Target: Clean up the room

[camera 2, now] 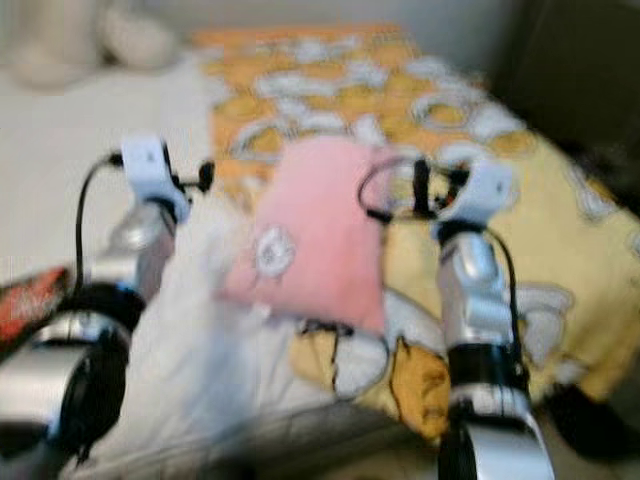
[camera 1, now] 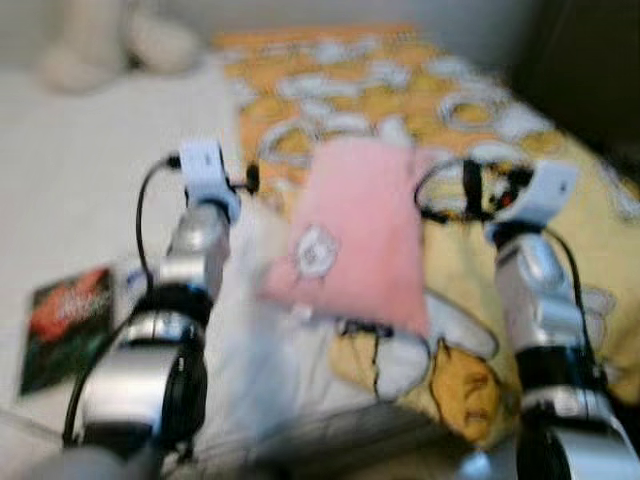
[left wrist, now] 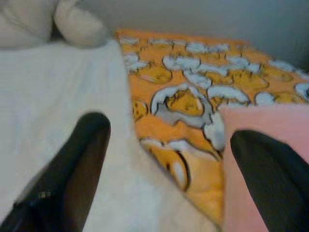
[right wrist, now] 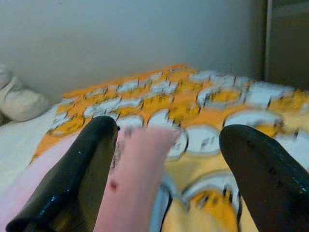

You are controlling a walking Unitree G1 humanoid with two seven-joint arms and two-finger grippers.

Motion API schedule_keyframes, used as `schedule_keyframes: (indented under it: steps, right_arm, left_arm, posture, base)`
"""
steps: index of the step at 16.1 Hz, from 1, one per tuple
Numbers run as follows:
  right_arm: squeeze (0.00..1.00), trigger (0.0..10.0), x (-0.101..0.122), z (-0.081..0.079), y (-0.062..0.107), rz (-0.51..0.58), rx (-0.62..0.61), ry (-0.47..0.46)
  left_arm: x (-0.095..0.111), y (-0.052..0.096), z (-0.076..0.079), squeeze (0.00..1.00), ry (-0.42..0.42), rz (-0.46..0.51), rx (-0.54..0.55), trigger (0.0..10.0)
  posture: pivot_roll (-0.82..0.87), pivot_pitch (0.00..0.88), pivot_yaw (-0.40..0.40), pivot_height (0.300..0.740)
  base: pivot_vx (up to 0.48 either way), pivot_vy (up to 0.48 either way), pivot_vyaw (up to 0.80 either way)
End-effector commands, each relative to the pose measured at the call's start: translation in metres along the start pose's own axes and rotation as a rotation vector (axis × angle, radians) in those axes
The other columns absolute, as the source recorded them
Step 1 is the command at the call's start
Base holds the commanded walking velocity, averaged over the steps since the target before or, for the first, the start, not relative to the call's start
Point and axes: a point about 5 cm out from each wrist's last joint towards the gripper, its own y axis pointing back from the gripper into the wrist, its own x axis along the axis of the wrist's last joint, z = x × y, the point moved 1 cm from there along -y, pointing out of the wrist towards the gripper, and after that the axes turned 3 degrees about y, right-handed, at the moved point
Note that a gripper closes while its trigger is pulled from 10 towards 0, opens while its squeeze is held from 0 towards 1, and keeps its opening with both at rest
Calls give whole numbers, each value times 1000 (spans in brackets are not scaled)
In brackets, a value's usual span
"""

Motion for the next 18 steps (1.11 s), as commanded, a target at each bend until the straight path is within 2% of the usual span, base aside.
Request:
schedule_keyframes:
  steps: [1, 3, 5, 6, 8, 9, 11, 14, 15, 18]
  right_arm:
    - [0, 10000, -5, 6, -3, -49, -23, -72]
    - [0, 10000, -15, 5, -5, -109, -29, -173]
    - [0, 10000, -30, -3, -4, -172, 4, -284]
    - [0, 10000, -36, -6, -4, -200, 22, -297]
    - [0, 10000, -41, -14, -3, -216, 68, -302]
    - [0, 10000, -51, -23, -3, -258, 115, -294]
    - [0, 10000, -50, -38, -9, -253, 172, -287]
    - [0, 10000, -47, -57, -13, -246, 238, -278]
    - [0, 10000, -48, -66, -14, -247, 271, -272]
    - [0, 10000, -49, -72, -14, -238, 307, -240]
  left_arm:
    - [7, -5, 7, 0, 29, -32, -43, 10000]
    - [11, -8, 7, 0, 99, -69, -81, 10000]
    - [5, -8, 5, 0, 173, -123, -88, 10000]
    - [1, -7, 6, 0, 201, -136, -96, 10000]
    - [-6, -6, 9, 0, 183, -159, -112, 10000]
    - [-24, -1, 16, 0, 192, -197, -119, 10000]
    - [-37, 2, 23, 0, 181, -213, -117, 10000]
    - [-41, 4, 33, 0, 206, -214, -137, 10000]
    - [-46, 6, 44, 0, 189, -221, -160, 10000]
    - [-44, 5, 45, 0, 217, -204, -149, 10000]
  posture:
    - [-108, 0, 29, 740]
    - [-117, 30, 42, 740]
    - [-121, 84, 50, 740]
    - [-119, 114, 52, 740]
    - [-125, 149, 56, 740]
    - [-145, 218, 59, 740]
    - [-172, 251, 54, 740]
    - [-186, 270, 44, 740]
    - [-190, 275, 43, 740]
    - [-196, 279, 42, 740]
  base:
    - [0, 0, 0]
    - [0, 0, 0]
    - [0, 0, 0]
    - [0, 0, 0]
    - [0, 0, 0]
    - [0, 0, 0]
    - [0, 0, 0]
    - [0, 0, 0]
    - [0, 0, 0]
    - [0, 0, 0]
